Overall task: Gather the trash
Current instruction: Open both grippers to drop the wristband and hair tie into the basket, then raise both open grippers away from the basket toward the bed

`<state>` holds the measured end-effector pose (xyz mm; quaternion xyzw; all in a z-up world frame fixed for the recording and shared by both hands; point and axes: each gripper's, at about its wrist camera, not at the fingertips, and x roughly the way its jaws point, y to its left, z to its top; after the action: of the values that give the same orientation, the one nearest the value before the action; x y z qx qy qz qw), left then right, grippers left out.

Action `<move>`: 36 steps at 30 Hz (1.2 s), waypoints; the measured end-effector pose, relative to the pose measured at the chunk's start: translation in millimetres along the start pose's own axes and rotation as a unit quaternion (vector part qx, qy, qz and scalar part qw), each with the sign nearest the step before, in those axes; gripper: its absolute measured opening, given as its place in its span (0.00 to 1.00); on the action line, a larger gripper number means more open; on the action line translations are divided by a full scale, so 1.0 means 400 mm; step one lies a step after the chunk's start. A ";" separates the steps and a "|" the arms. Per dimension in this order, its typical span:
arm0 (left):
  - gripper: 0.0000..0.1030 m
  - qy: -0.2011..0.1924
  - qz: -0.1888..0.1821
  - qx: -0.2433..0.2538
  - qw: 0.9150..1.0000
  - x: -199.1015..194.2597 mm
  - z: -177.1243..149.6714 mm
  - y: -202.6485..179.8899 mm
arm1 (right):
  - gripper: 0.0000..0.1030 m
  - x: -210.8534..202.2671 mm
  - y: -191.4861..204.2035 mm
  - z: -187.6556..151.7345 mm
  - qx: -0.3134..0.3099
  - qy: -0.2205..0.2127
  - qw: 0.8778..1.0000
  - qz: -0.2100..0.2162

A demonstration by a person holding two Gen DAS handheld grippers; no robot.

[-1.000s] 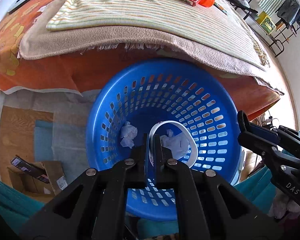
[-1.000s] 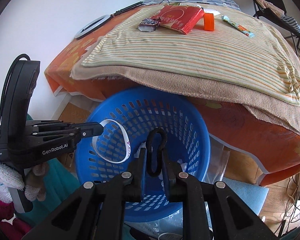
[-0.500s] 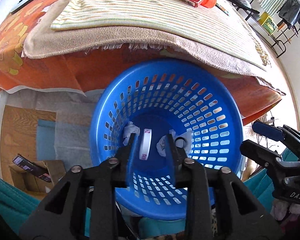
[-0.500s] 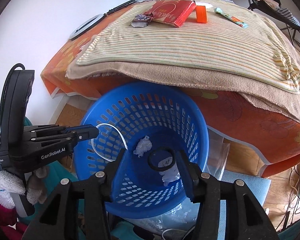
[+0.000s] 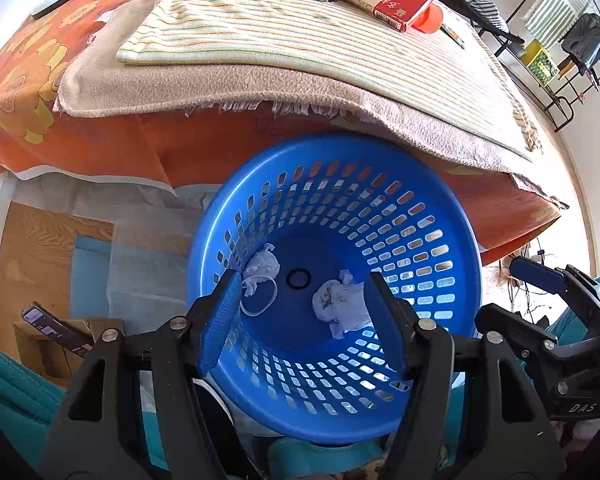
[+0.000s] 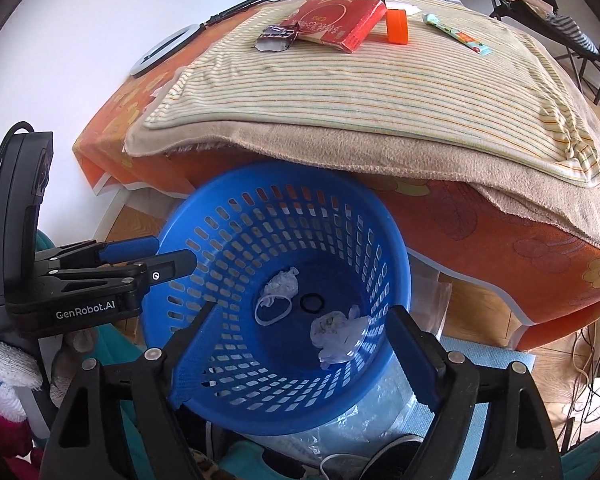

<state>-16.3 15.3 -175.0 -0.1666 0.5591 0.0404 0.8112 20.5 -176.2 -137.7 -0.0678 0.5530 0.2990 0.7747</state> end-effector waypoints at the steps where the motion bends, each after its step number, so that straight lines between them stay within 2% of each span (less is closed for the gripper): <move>1: 0.64 0.002 0.000 0.000 1.000 0.002 0.000 0.001 | 0.85 0.001 -0.001 0.000 0.001 0.001 1.000 -0.002; 18: 0.64 -0.001 -0.002 -0.004 1.000 -0.009 0.027 0.000 | 0.88 -0.009 -0.045 0.021 0.033 -0.004 0.999 -0.008; 30: 0.64 -0.035 -0.002 -0.002 0.999 -0.058 0.134 0.000 | 0.89 -0.045 -0.095 0.073 0.051 -0.032 0.998 -0.016; 36: 0.64 -0.049 -0.006 -0.004 0.999 -0.075 0.216 -0.001 | 0.89 -0.064 -0.113 0.118 0.049 -0.048 0.997 -0.020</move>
<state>49.8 45.9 -119.7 -0.1712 0.5176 0.0459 0.8371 78.0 -202.3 -107.1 -0.0262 0.5277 0.2591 0.8085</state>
